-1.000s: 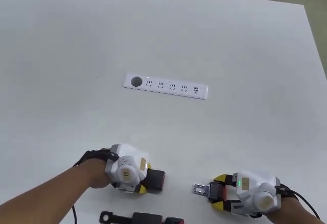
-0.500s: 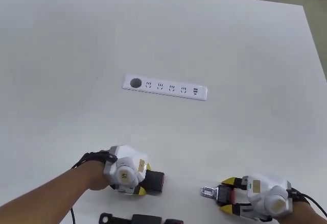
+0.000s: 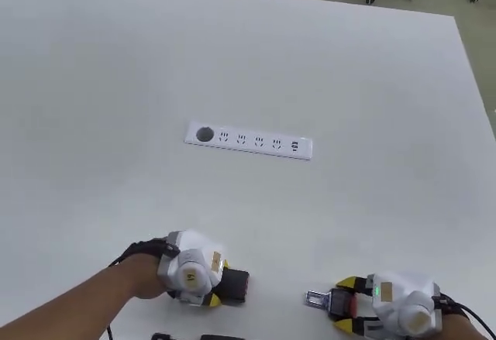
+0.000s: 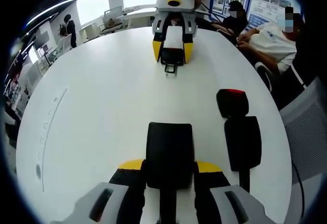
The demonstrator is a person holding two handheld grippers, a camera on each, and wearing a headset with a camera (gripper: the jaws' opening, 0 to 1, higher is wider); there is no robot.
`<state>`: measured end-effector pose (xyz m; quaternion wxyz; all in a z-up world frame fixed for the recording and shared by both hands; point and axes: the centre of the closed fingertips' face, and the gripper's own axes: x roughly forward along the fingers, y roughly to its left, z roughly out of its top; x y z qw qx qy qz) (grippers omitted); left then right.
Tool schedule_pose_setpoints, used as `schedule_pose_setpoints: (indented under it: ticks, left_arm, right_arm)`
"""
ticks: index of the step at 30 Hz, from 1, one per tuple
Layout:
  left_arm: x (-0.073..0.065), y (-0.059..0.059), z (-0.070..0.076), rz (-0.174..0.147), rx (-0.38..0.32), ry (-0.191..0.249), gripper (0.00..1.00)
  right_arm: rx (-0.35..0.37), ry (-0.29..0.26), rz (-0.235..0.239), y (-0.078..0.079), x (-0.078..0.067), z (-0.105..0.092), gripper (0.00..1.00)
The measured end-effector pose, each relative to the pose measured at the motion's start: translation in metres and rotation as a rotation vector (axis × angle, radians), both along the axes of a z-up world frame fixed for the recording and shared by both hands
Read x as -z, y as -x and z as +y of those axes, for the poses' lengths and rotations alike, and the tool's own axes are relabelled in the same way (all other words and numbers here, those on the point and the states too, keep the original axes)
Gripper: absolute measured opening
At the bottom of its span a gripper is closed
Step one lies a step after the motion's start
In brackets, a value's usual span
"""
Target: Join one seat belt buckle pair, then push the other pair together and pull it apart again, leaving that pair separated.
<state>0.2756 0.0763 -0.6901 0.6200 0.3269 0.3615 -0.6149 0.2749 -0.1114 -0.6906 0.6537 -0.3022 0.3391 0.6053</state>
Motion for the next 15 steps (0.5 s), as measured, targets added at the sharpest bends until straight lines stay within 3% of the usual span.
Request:
schedule_pose_setpoints:
  ticks: [2, 4, 5, 8, 11, 15]
  left_arm:
    - [-0.001, 0.006, -0.001, 0.032, -0.007, 0.009, 0.47]
    - [-0.003, 0.008, 0.000, 0.047, -0.041, 0.015, 0.53]
    - [-0.005, 0.007, 0.001, 0.046, -0.051, 0.024, 0.54]
    - [-0.015, 0.007, -0.001, 0.074, -0.111, 0.071, 0.58]
    - [-0.022, 0.006, -0.003, 0.097, -0.149, 0.106, 0.62]
    - [-0.030, 0.004, -0.002, 0.083, -0.176, 0.119, 0.68]
  right_arm:
    - [0.009, 0.005, -0.002, 0.000, 0.000, 0.001, 0.35]
    - [0.088, -0.006, 0.022, -0.001, -0.001, 0.002, 0.34]
    - [0.126, -0.012, 0.023, -0.004, -0.002, 0.002, 0.37]
    - [0.141, -0.054, 0.027, -0.003, -0.011, 0.009, 0.51]
    - [0.148, -0.047, 0.013, -0.004, -0.014, 0.011, 0.58]
    - [0.215, -0.089, 0.010, -0.010, -0.026, 0.017, 0.65]
